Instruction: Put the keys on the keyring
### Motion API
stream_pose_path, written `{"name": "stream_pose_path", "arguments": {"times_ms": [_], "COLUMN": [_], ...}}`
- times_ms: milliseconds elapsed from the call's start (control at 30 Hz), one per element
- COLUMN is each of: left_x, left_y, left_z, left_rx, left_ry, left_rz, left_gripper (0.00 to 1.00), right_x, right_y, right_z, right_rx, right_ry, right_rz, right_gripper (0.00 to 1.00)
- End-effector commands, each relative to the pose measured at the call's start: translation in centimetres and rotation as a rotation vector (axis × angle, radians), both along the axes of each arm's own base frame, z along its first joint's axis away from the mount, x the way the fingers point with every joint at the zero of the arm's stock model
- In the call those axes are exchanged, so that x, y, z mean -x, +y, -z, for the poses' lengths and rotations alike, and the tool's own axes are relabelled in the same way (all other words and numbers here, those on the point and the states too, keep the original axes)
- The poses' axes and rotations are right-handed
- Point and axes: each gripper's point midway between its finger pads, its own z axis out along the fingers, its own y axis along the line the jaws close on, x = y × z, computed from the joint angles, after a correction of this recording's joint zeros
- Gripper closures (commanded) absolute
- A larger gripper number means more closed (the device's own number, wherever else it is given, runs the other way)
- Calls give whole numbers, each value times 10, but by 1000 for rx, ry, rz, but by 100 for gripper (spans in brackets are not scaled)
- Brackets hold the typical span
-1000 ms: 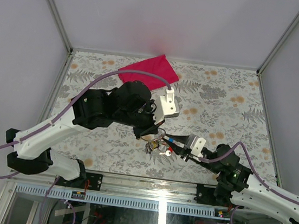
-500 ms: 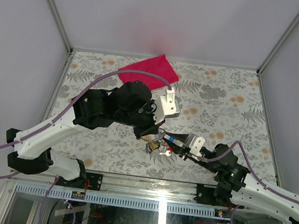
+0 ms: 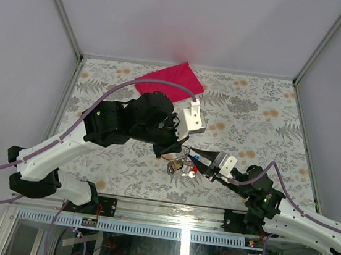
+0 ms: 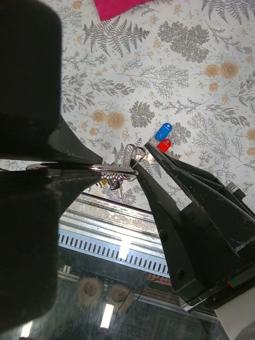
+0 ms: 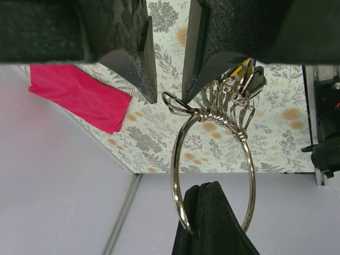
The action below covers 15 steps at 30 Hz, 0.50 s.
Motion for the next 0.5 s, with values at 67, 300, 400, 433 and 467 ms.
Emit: {"name": "stream_pose_path", "arguments": {"times_ms": [67, 300, 400, 433, 467], "left_x": [4, 3, 4, 4, 4], "left_y": [-7, -8, -9, -9, -9], "left_z": [-15, -16, -16, -16, -17], "left_rx": [51, 52, 51, 52, 53], "left_ry": [-14, -13, -13, -12, -15], "left_rz": [27, 26, 28, 26, 27], "left_gripper": [100, 100, 100, 100, 100], "right_x": [-3, -4, -2, -2, -1], "right_y": [-9, -10, -7, -6, -6], "right_z": [-27, -28, -26, -25, -25], "right_rx": [-96, -98, -92, -88, -87], "right_ry": [-48, -54, -53, -53, -54], "right_rz": [41, 44, 32, 28, 22], "right_gripper": [69, 62, 61, 60, 60]}}
